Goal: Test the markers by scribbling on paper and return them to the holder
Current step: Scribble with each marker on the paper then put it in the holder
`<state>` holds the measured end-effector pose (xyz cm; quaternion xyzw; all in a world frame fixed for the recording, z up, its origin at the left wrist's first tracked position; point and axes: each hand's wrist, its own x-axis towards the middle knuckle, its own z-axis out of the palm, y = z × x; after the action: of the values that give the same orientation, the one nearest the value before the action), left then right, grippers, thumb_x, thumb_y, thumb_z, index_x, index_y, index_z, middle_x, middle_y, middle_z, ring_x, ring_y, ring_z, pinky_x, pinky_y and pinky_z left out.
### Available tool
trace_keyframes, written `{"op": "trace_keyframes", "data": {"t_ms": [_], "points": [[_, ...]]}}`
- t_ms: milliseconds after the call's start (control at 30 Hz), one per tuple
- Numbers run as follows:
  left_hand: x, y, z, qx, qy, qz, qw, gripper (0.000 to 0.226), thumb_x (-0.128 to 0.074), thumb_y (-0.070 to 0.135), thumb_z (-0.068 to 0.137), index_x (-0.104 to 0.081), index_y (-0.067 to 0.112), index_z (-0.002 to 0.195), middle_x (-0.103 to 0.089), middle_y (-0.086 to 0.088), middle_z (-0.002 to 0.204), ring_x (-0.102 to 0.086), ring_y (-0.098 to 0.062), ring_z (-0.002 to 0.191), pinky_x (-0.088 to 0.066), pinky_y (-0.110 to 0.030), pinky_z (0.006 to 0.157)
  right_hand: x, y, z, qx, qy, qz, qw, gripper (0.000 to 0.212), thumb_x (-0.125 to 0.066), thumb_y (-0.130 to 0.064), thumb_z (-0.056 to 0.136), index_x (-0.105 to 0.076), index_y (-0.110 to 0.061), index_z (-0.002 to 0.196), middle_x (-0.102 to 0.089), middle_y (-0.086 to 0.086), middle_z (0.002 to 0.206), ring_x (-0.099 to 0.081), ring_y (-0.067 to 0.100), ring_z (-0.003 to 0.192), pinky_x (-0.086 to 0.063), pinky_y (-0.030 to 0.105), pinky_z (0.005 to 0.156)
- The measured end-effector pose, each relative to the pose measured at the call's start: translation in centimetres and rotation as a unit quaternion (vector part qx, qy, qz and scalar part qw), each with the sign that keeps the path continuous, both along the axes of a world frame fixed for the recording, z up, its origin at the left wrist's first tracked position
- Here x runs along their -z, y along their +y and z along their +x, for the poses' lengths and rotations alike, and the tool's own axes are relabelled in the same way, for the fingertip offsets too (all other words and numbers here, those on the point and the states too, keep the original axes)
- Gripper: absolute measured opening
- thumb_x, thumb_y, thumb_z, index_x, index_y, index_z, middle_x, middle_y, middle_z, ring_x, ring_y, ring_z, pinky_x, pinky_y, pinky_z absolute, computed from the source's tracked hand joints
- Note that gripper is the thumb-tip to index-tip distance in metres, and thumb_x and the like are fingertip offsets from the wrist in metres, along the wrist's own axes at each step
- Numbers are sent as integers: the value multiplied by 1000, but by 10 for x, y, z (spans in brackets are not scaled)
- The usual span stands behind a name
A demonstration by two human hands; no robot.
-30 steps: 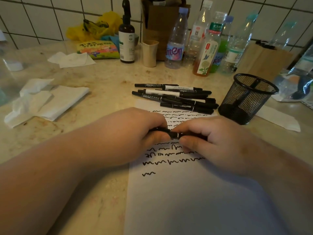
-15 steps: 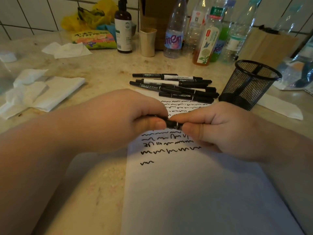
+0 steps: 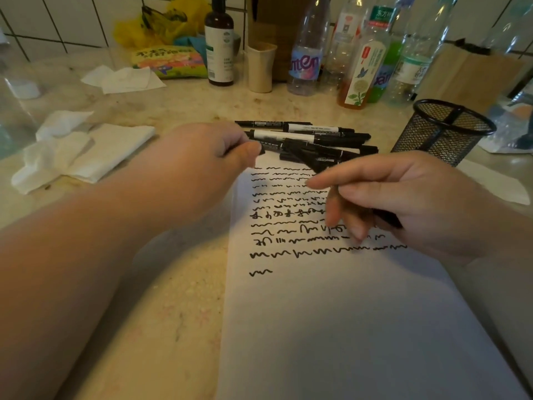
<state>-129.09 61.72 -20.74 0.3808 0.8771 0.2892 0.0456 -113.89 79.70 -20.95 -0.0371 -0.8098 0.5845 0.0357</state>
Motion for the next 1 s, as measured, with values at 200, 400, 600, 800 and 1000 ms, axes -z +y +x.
{"op": "trace_keyframes", "data": {"t_ms": [200, 400, 600, 800, 1000], "points": [[1, 0, -2, -49, 20, 0, 999, 24, -46, 50, 92, -62, 31, 91, -60, 5, 73, -54, -11, 63, -37, -25, 50, -2, 10, 0, -139, -16, -180, 974, 48, -45, 1, 78, -68, -3, 120, -73, 30, 98, -71, 40, 85, -58, 43, 77], [3, -3, 2, 46, 18, -53, 997, 26, -51, 57, 83, -67, 40, 94, -64, 17, 79, -56, 1, 71, -43, -18, 60, 3, -5, 5, -106, 36, -84, 990, 46, -57, -57, 90, -78, -17, 94, -66, 4, 60, -56, 19, 50, -40, 25, 47], [6, -3, 11, 146, 68, -135, 978, 43, -41, 64, 71, -66, 43, 99, -64, 18, 85, -57, 1, 78, -50, -25, 73, 7, -13, -1, -50, -17, -29, 998, 23, -67, -33, 82, -79, -14, 84, -70, 17, 74, -65, 25, 62, -50, 27, 52], [8, -2, 9, 154, 71, -142, 975, 37, -48, 63, 75, -65, 45, 101, -65, 18, 84, -57, 0, 78, -49, -24, 70, 6, -16, -2, -23, -34, -38, 998, 13, -65, -16, 81, -77, -11, 77, -72, 21, 70, -69, 28, 60, -55, 31, 53], [9, -2, 9, 155, 79, -141, 975, 40, -45, 63, 71, -65, 45, 101, -63, 19, 79, -56, 0, 74, -45, -21, 63, 8, -17, -3, -46, -48, -47, 997, 20, -65, -27, 75, -77, -12, 81, -72, 23, 73, -71, 32, 63, -57, 33, 58]]}}
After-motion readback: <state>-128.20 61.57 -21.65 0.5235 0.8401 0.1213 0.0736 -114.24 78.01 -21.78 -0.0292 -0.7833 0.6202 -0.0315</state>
